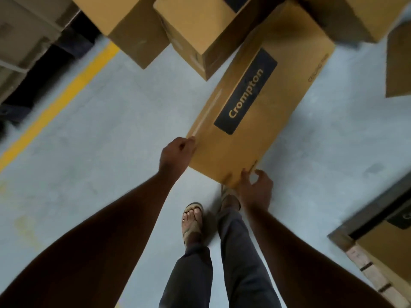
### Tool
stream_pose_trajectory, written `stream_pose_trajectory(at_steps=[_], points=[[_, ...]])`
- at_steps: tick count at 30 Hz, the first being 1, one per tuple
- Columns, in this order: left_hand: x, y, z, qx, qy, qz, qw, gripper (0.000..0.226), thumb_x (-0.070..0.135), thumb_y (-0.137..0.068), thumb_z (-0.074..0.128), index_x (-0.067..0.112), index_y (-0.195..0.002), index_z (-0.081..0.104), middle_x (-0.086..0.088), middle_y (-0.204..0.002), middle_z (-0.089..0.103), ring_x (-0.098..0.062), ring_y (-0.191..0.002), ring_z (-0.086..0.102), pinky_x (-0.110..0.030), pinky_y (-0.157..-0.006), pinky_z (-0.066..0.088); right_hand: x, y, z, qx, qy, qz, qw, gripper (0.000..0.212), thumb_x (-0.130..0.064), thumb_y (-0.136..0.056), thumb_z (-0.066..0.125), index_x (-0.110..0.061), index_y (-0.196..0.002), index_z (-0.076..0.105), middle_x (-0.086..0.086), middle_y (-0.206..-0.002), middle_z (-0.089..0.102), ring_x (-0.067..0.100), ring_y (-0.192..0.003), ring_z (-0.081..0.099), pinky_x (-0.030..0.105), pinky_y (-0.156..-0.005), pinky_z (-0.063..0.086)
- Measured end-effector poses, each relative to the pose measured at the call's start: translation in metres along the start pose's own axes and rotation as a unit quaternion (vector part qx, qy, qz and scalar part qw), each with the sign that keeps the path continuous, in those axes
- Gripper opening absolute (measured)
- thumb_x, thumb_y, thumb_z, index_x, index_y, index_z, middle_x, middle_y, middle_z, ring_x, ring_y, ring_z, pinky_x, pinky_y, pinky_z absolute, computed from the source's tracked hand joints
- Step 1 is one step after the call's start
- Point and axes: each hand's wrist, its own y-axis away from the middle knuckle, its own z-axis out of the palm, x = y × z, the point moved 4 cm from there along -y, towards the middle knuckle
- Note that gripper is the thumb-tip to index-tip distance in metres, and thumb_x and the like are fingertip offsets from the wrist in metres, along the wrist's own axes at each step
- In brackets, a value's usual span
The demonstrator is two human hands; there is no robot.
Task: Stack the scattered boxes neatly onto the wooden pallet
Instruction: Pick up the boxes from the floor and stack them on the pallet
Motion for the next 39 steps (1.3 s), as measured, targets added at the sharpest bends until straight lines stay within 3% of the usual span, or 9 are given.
stream_pose_trajectory(at_steps=[5, 8, 10, 15, 17, 19, 23, 29, 39], points=[[-0.008, -0.037, 0.032, -0.131, 0.005, -0.003, 0.991, 0.069, 0.083, -0.08, 0.06, 0.031, -0.124, 0.058, 0.015, -0.113, 0.07, -0.023, -0.111, 0.069, -0.021, -0.072, 0.055, -0.021, -0.018, 0.009, -0.028, -0.099, -0.019, 0.994, 0.116, -0.069, -0.072, 0.082, -0.013, -0.157, 0.026, 0.011, -0.154, 0.042, 0.035, -0.14, 0.046, 0.059, -0.112, 0.046], [-0.015, -0.058, 0.068, -0.178, -0.244, 0.048, 0.952, 0.125, 0.105, -0.055, 0.047, 0.026, -0.151, 0.032, -0.005, -0.157, 0.04, -0.041, -0.145, 0.039, -0.061, -0.108, 0.042, -0.033, -0.021, 0.04, 0.025, -0.079, -0.021, 0.996, 0.137, -0.079, -0.069, 0.076, -0.011, -0.164, 0.005, 0.018, -0.17, 0.017, 0.042, -0.154, 0.02, 0.061, -0.123, 0.026], [-0.015, -0.058, 0.094, -0.213, -0.267, 0.081, 0.936, 0.126, 0.095, -0.06, 0.055, 0.02, -0.157, 0.025, -0.009, -0.164, 0.026, -0.036, -0.153, 0.024, -0.062, -0.119, 0.025, -0.025, -0.015, 0.055, 0.063, -0.062, 0.018, 0.996, 0.128, -0.071, -0.082, 0.072, -0.015, -0.166, -0.008, 0.013, -0.174, -0.002, 0.04, -0.158, 0.005, 0.062, -0.125, 0.018], [-0.021, -0.079, 0.104, -0.124, -0.015, -0.021, 0.992, 0.121, 0.08, -0.068, 0.075, 0.009, -0.155, 0.03, -0.011, -0.154, 0.046, -0.03, -0.135, 0.053, -0.049, -0.108, 0.05, 0.024, -0.021, 0.039, 0.084, -0.122, -0.02, 0.989, 0.12, -0.055, -0.087, 0.077, -0.018, -0.167, -0.004, 0.006, -0.175, -0.001, 0.029, -0.161, 0.004, 0.056, -0.129, 0.014], [-0.032, -0.085, 0.104, -0.177, -0.024, -0.077, 0.981, 0.128, 0.076, -0.067, 0.08, 0.012, -0.16, 0.021, -0.008, -0.157, 0.046, -0.03, -0.135, 0.053, -0.046, -0.11, 0.048, 0.043, -0.025, 0.03, 0.061, -0.169, 0.009, 0.984, 0.122, -0.049, -0.086, 0.081, -0.016, -0.167, -0.004, 0.007, -0.175, 0.004, 0.027, -0.161, 0.009, 0.056, -0.128, 0.019], [-0.031, -0.078, 0.104, -0.229, -0.027, -0.072, 0.97, 0.113, 0.071, -0.064, 0.085, 0.011, -0.15, 0.045, -0.006, -0.143, 0.061, -0.023, -0.121, 0.065, -0.039, -0.104, 0.054, 0.051, -0.024, 0.02, 0.028, -0.226, 0.043, 0.973, 0.119, -0.042, -0.087, 0.083, -0.016, -0.167, -0.001, 0.008, -0.173, 0.012, 0.028, -0.158, 0.02, 0.055, -0.125, 0.027], [-0.018, -0.043, 0.076, -0.18, 0.038, -0.027, 0.983, 0.085, 0.059, -0.058, 0.095, 0.021, -0.121, 0.053, 0.003, -0.12, 0.07, -0.007, -0.098, 0.073, -0.03, -0.084, 0.063, 0.053, -0.009, -0.007, -0.006, -0.304, 0.062, 0.951, 0.106, -0.023, -0.092, 0.08, -0.015, -0.166, 0.004, 0.009, -0.165, 0.035, 0.026, -0.144, 0.047, 0.049, -0.117, 0.043], [-0.011, 0.065, 0.004, -0.176, 0.057, 0.008, 0.983, 0.085, 0.056, -0.066, 0.093, 0.018, -0.125, 0.045, 0.005, -0.122, 0.062, -0.007, -0.105, 0.068, -0.022, -0.075, 0.061, 0.05, 0.068, -0.067, -0.062, -0.282, 0.037, 0.957, 0.116, -0.054, -0.074, 0.09, -0.029, -0.164, 0.022, -0.009, -0.151, 0.055, 0.014, -0.13, 0.06, 0.045, -0.112, 0.051], [-0.009, 0.3, -0.126, -0.111, 0.102, 0.048, 0.987, 0.082, 0.055, -0.066, 0.094, 0.016, -0.124, 0.049, 0.008, -0.116, 0.062, -0.002, -0.1, 0.066, -0.012, -0.064, 0.053, 0.044, 0.293, -0.154, -0.095, -0.357, 0.021, 0.929, 0.082, -0.038, -0.077, 0.086, -0.023, -0.148, 0.048, 0.001, -0.131, 0.07, 0.022, -0.115, 0.071, 0.05, -0.103, 0.056]])
